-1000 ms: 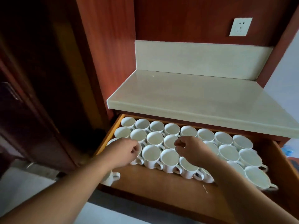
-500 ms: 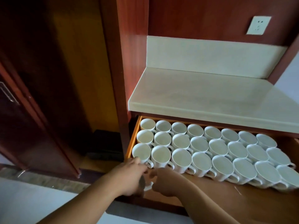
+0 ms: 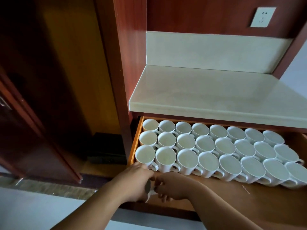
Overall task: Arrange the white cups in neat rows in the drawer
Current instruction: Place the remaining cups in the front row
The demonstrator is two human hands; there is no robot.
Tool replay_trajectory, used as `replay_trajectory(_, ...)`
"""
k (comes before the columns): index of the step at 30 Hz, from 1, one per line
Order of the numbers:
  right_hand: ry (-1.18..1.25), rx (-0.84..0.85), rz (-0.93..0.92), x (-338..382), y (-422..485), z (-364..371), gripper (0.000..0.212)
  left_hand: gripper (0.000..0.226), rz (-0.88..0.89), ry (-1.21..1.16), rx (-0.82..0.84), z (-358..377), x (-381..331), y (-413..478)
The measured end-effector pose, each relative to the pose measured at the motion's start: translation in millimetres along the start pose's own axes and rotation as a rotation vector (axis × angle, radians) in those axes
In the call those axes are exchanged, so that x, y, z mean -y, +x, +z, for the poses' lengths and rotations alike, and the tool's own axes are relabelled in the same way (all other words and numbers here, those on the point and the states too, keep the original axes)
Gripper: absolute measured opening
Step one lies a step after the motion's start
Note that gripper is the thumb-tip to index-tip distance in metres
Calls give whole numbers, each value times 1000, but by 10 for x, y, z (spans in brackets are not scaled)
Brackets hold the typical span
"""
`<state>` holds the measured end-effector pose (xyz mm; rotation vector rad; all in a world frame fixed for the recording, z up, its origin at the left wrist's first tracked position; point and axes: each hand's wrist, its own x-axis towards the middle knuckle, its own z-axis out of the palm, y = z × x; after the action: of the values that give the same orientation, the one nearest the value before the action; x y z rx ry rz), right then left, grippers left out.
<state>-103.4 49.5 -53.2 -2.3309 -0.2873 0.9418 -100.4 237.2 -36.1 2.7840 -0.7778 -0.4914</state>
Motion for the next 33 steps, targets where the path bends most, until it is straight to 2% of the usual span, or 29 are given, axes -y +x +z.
replay_trajectory(2,37,2,-18,13,-9,-11,27,48,16,2,-24,8,11,4)
replay_trajectory(6,76,-7,-39,-48,16,-14,19,47,27,-103,-56,54,58,11)
replay_trajectory(8,114,-17,-19,-79,47,-6,25,48,51,-111,-92,81,76,14)
replay_trajectory(11,204,-30,37,-103,94,15,10,52,54,-142,-132,145,106,31)
replay_trajectory(15,302,-16,87,-115,130,39,8,52,42,-130,-171,215,152,61)
replay_trajectory(18,320,-18,94,-114,144,43,17,49,36,-108,-181,245,159,79)
replay_trajectory(21,330,-32,93,-124,160,48,9,49,36,-99,-208,279,173,94)
replay_trajectory(23,354,-38,95,-132,174,54,17,51,42,-98,-207,286,182,102)
replay_trajectory(27,325,-51,96,-148,197,76,10,53,51,-87,-222,289,186,108)
replay_trajectory(33,329,-40,103,-114,203,98,18,48,44,-60,-231,284,184,93)
